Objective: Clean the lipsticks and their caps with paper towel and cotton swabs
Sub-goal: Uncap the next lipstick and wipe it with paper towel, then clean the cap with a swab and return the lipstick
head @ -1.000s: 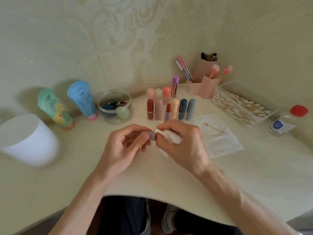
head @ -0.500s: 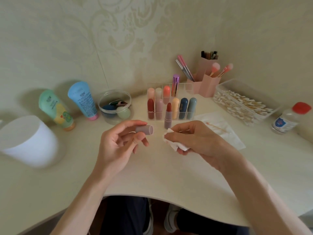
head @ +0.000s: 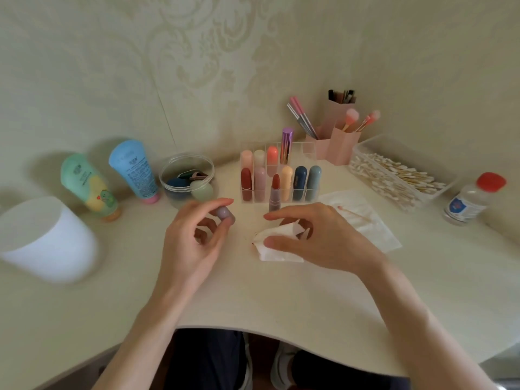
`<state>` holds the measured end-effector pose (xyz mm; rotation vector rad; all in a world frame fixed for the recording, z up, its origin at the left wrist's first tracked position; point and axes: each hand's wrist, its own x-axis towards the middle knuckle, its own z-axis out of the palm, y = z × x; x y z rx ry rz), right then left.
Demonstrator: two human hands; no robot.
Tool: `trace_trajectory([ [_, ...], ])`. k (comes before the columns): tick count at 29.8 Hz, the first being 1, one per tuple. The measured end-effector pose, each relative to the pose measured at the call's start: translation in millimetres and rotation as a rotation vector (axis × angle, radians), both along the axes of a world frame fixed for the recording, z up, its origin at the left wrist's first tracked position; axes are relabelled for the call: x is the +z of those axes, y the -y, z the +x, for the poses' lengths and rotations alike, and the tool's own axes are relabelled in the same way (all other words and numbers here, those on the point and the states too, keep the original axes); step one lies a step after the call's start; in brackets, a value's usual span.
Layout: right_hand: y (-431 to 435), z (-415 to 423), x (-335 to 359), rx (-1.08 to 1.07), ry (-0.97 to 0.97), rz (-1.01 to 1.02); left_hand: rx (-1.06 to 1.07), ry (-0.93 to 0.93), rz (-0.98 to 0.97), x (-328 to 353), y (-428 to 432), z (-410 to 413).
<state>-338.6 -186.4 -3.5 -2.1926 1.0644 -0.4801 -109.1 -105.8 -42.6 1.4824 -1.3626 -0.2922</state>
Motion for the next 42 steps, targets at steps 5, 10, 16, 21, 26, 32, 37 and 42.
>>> trace_trajectory([
  [5, 11, -10, 0, -0.055, 0.058, -0.024, 0.096, 0.241, 0.069, -10, 6, 0],
  [10, 13, -16, -1, 0.011, 0.026, -0.003, 0.117, 0.283, 0.089, -5, 3, -5],
  [16, 3, -1, -6, 0.049, -0.062, -0.144, 0.220, 0.316, -0.069, 4, -3, -15],
  [21, 18, -19, 0, -0.100, 0.063, -0.019, 0.075, 0.195, -0.127, 17, -4, -39],
  [26, 36, -42, -9, -0.447, -0.009, -0.111, 0.033, 0.119, -0.009, 12, 22, -60],
  [32, 44, -69, -7, -0.683, -0.069, -0.061, 0.139, 0.233, 0.060, 4, 32, -75],
  [37, 46, -75, -7, -0.659, -0.093, -0.012, 0.158, 0.236, 0.102, 7, 38, -78],
  [42, 48, -79, -8, -0.600, -0.114, 0.025, 0.163, 0.225, 0.145, 5, 45, -78],
])
